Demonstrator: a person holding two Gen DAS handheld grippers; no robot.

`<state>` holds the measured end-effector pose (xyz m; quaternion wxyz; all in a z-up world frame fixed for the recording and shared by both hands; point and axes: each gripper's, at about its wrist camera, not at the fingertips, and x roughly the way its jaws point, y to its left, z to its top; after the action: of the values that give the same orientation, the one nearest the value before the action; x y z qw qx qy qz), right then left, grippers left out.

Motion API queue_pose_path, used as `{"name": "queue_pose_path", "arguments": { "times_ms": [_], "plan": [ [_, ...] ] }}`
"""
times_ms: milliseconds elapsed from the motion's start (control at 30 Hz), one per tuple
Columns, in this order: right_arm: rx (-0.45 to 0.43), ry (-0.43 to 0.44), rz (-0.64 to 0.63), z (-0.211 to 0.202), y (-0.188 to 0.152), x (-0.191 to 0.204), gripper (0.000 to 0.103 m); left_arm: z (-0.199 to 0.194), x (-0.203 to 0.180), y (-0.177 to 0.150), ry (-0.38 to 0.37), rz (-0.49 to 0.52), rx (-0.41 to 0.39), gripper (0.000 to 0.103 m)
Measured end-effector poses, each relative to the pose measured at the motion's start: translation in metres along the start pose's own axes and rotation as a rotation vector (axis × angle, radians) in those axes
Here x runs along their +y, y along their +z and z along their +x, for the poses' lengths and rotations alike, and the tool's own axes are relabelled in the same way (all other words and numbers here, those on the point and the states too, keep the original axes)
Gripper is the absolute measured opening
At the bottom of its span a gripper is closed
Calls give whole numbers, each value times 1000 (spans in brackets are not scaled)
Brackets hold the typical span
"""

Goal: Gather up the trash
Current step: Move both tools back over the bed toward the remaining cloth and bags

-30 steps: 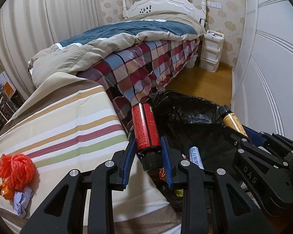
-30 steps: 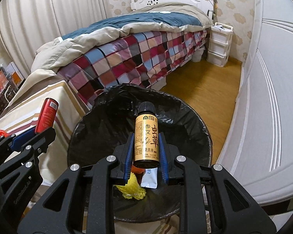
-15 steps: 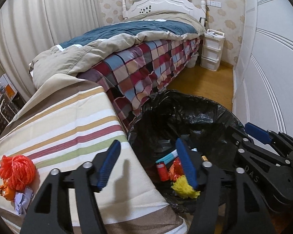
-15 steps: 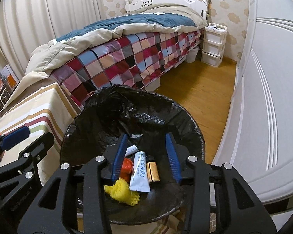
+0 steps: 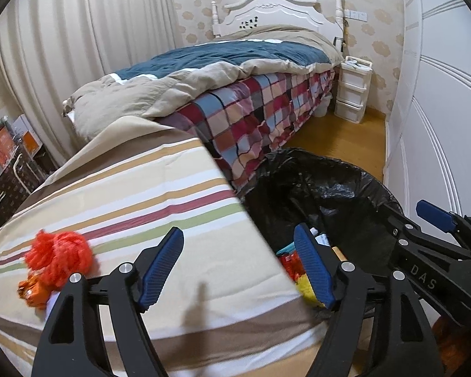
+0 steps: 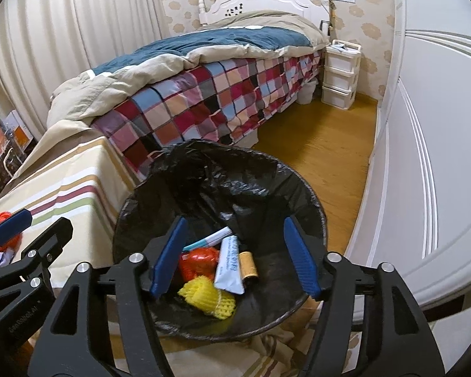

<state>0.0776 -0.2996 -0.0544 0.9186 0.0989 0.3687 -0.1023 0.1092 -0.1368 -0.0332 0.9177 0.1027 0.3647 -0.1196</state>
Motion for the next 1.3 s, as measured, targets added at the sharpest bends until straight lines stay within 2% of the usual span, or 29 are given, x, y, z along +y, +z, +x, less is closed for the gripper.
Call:
{"name": "queue_pose_path", "arguments": {
  "times_ms": [233,500,900,1000,1300],
  "plan": [
    [3,48,-34,-16,-9,30,67,-18,35,-19,34,-50,10,74],
    [26,121,-97,-30,-27,75,68,-44,86,-56,92,-127,29,74],
    [57,204,-217,-38,-50,153,68,-70,172,-106,237,-253,60,74],
    [64,215,-247,-38,-55,172,74,-74,190,-116,270,-278,65,74],
    [78,264,-343,-46,-73,230,75,-84,235,-139,311,-338,98,75]
  ]
}}
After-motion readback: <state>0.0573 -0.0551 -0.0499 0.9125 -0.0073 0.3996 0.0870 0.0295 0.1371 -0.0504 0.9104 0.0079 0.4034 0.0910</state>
